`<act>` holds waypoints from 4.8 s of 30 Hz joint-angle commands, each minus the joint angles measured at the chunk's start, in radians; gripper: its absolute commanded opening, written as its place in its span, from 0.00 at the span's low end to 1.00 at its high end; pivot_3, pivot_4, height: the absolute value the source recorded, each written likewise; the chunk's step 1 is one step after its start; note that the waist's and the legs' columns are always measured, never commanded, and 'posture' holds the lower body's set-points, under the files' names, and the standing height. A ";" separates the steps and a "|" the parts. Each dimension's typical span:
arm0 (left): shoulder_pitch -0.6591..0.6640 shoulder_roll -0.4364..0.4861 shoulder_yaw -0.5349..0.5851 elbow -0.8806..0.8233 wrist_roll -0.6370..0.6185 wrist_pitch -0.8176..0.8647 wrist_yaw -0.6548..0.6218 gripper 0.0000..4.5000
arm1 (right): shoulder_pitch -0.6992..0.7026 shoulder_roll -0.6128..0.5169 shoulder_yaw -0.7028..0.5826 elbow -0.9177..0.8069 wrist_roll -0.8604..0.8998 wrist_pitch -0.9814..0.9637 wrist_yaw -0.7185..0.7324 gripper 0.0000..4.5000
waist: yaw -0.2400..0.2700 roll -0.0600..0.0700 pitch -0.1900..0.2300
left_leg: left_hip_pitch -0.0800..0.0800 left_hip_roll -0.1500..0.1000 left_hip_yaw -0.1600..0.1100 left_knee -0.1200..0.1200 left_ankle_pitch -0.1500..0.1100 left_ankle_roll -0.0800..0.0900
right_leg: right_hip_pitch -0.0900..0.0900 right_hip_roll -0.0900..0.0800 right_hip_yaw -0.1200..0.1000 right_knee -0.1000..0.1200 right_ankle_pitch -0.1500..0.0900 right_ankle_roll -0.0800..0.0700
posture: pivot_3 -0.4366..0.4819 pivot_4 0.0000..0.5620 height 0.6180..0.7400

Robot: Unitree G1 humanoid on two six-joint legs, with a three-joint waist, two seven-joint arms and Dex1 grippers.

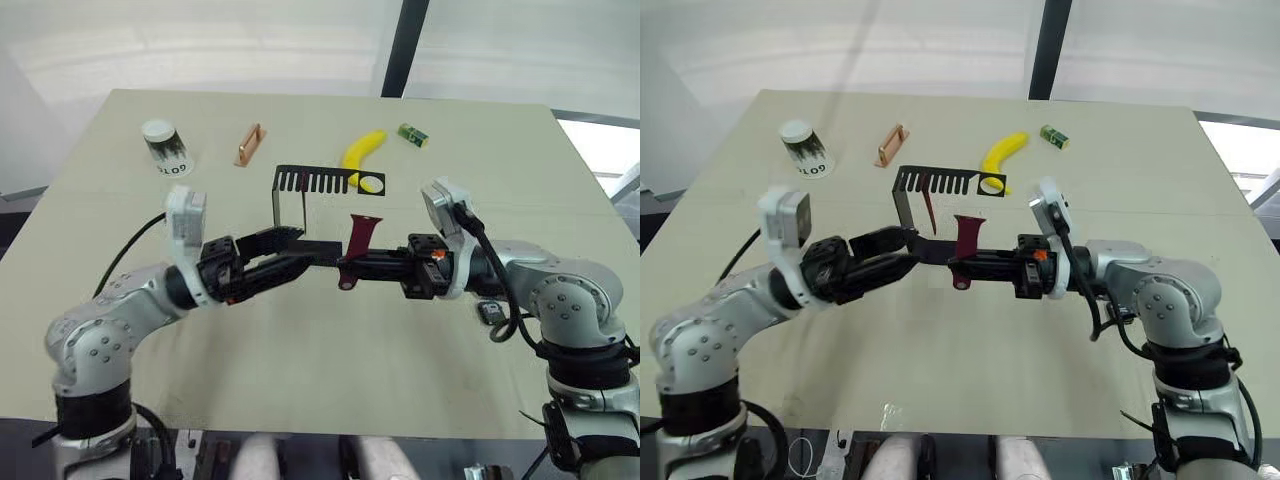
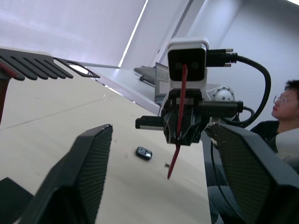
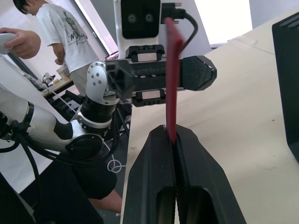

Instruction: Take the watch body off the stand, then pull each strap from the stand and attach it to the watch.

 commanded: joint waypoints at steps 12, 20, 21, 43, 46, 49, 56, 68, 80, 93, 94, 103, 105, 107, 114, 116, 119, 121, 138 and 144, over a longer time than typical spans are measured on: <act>-0.111 -0.068 -0.123 0.010 -0.027 -0.002 0.081 0.42 | -0.011 -0.002 0.037 -0.020 -0.061 -0.020 0.040 0.00 | -0.006 0.000 0.000 | -0.002 0.000 0.000 0.001 0.000 0.000 | 0.000 0.000 0.000 0.001 0.000 0.000 | 0.48 0.27 1.00; -0.112 -0.105 -0.130 0.016 -0.052 -0.022 0.096 0.36 | -0.020 0.019 0.027 -0.006 -0.036 0.008 0.031 0.00 | -0.006 0.000 0.000 | -0.002 0.000 -0.001 0.001 0.000 0.000 | 0.000 0.000 0.000 0.001 0.000 0.000 | 0.48 0.27 1.00; -0.111 -0.106 -0.128 0.016 -0.053 -0.021 0.097 0.30 | -0.022 0.020 0.025 -0.003 -0.035 0.012 0.030 0.00 | -0.006 0.000 0.000 | -0.002 0.000 -0.001 0.001 0.000 0.000 | 0.000 0.000 0.000 0.001 0.000 0.000 | 0.48 0.27 1.00; -0.079 -0.149 -0.097 0.018 -0.141 -0.051 0.159 0.03 | -0.066 0.072 -0.041 0.050 0.050 0.077 -0.038 0.00 | -0.006 0.000 0.000 | -0.002 0.000 -0.001 0.001 0.000 0.000 | 0.000 0.000 0.000 0.002 0.000 0.000 | 0.48 0.27 1.00; -0.076 -0.145 -0.096 0.023 -0.157 -0.049 0.155 0.08 | -0.068 0.072 -0.042 0.049 0.048 0.074 -0.036 0.00 | -0.006 0.000 0.000 | -0.002 0.000 -0.001 0.001 0.000 0.000 | 0.000 0.000 0.000 0.002 0.000 0.000 | 0.48 0.27 1.00; -0.075 -0.141 -0.100 0.020 -0.146 -0.059 0.162 0.33 | -0.069 0.073 -0.043 0.050 0.049 0.073 -0.035 0.00 | -0.006 0.000 0.000 | -0.002 0.000 -0.001 0.001 0.000 0.000 | 0.000 0.000 0.000 0.001 0.000 0.000 | 0.48 0.27 1.00; -0.068 -0.152 -0.094 0.028 -0.162 -0.071 0.171 0.52 | -0.062 0.075 -0.046 0.047 0.052 0.071 -0.037 0.00 | -0.006 0.000 0.000 | -0.002 0.000 -0.001 0.001 0.000 0.000 | 0.000 0.000 0.000 0.001 0.000 0.000 | 0.48 0.27 1.00; -0.077 -0.146 -0.108 0.021 -0.167 -0.072 0.170 0.35 | -0.072 0.083 -0.052 0.057 0.058 0.070 -0.042 0.00 | -0.006 0.000 0.000 | -0.002 0.000 -0.001 0.001 0.000 0.000 | 0.000 0.000 0.000 0.001 0.000 0.000 | 0.48 0.27 1.00; -0.080 -0.158 -0.103 0.025 -0.179 -0.084 0.179 0.18 | -0.073 0.085 -0.051 0.047 0.061 0.074 -0.045 0.00 | -0.006 0.000 0.000 | -0.002 0.000 -0.001 0.001 0.000 0.000 | 0.000 0.000 0.000 0.001 0.000 0.000 | 0.48 0.27 1.00; -0.087 -0.168 -0.111 0.028 -0.177 -0.090 0.187 0.01 | -0.068 0.073 -0.041 0.038 0.064 0.072 -0.040 0.00 | -0.006 0.000 0.000 | -0.002 0.000 -0.001 0.001 0.000 0.000 | 0.000 0.000 0.000 0.001 0.000 0.000 | 0.48 0.27 1.00; -0.087 -0.168 -0.111 0.027 -0.177 -0.089 0.187 0.01 | -0.068 0.073 -0.041 0.039 0.064 0.072 -0.040 0.00 | -0.006 0.000 0.000 | -0.002 0.000 -0.001 0.001 0.000 0.000 | 0.000 0.000 0.000 0.001 0.000 0.000 | 0.48 0.27 1.00; -0.088 -0.173 -0.106 0.025 -0.183 -0.092 0.188 0.01 | -0.066 0.074 -0.041 0.034 0.065 0.071 -0.042 0.00 | -0.006 0.000 0.000 | -0.002 0.000 -0.001 0.001 0.000 0.000 | 0.000 0.000 0.000 0.001 0.000 0.000 | 0.48 0.27 1.00; -0.089 -0.176 -0.105 0.025 -0.185 -0.093 0.188 0.01 | -0.066 0.074 -0.040 0.031 0.064 0.069 -0.040 0.00 | -0.006 0.000 0.000 | -0.002 0.000 -0.001 0.001 0.000 0.000 | 0.000 0.000 0.000 0.001 0.000 0.000 | 0.48 0.27 1.00; -0.090 -0.177 -0.104 0.026 -0.186 -0.092 0.189 0.01 | -0.067 0.072 -0.039 0.027 0.062 0.067 -0.038 0.00 | -0.006 0.000 0.000 | -0.002 0.000 -0.001 0.001 0.000 0.000 | 0.000 0.000 0.000 0.001 0.000 0.000 | 0.48 0.27 1.00; -0.083 -0.176 -0.109 0.018 -0.178 -0.094 0.177 0.01 | -0.048 0.053 -0.034 -0.017 0.037 0.031 -0.018 0.00 | -0.005 0.000 0.000 | -0.002 0.000 -0.001 0.001 0.000 0.000 | 0.000 0.000 0.000 0.000 0.000 0.000 | 0.48 0.27 1.00; -0.084 -0.175 -0.112 0.017 -0.173 -0.095 0.174 0.01 | -0.042 0.048 -0.040 -0.026 0.037 0.024 -0.023 0.00 | -0.006 0.000 0.000 | -0.002 0.000 -0.001 0.001 0.000 0.000 | 0.000 0.000 0.000 0.000 0.000 0.000 | 0.48 0.27 1.00; -0.089 -0.166 -0.116 0.020 -0.167 -0.096 0.163 0.00 | -0.041 0.040 -0.053 -0.030 0.039 0.018 -0.034 0.13 | -0.006 0.000 0.000 | -0.002 0.000 -0.001 0.001 0.000 0.000 | 0.000 0.000 0.000 -0.002 0.000 0.000 | 0.48 0.27 1.00; -0.092 -0.157 -0.116 0.024 -0.165 -0.096 0.153 0.00 | -0.038 0.028 -0.063 -0.030 0.044 0.022 -0.040 0.25 | -0.005 0.000 0.000 | -0.002 0.000 -0.001 0.001 0.000 0.000 | 0.000 0.000 0.000 -0.002 0.000 0.000 | 0.48 0.27 1.00; -0.041 0.190 -0.315 0.013 0.228 -0.263 -0.255 0.00 | 0.479 -0.142 -0.439 -0.351 0.057 -0.010 -0.322 0.99 | 0.001 0.000 0.000 | -0.003 -0.001 0.000 -0.002 0.000 -0.001 | 0.001 0.001 0.001 -0.010 0.000 0.000 | 0.48 0.27 1.00; -0.053 0.252 -0.411 0.106 0.457 -0.463 -0.395 0.00 | 0.903 -0.119 -0.646 -0.513 -0.135 -0.118 -0.372 0.99 | 0.021 0.002 0.001 | -0.002 0.000 0.001 -0.003 0.001 -0.002 | 0.001 0.001 0.002 -0.011 0.000 0.000 | 0.48 0.27 1.00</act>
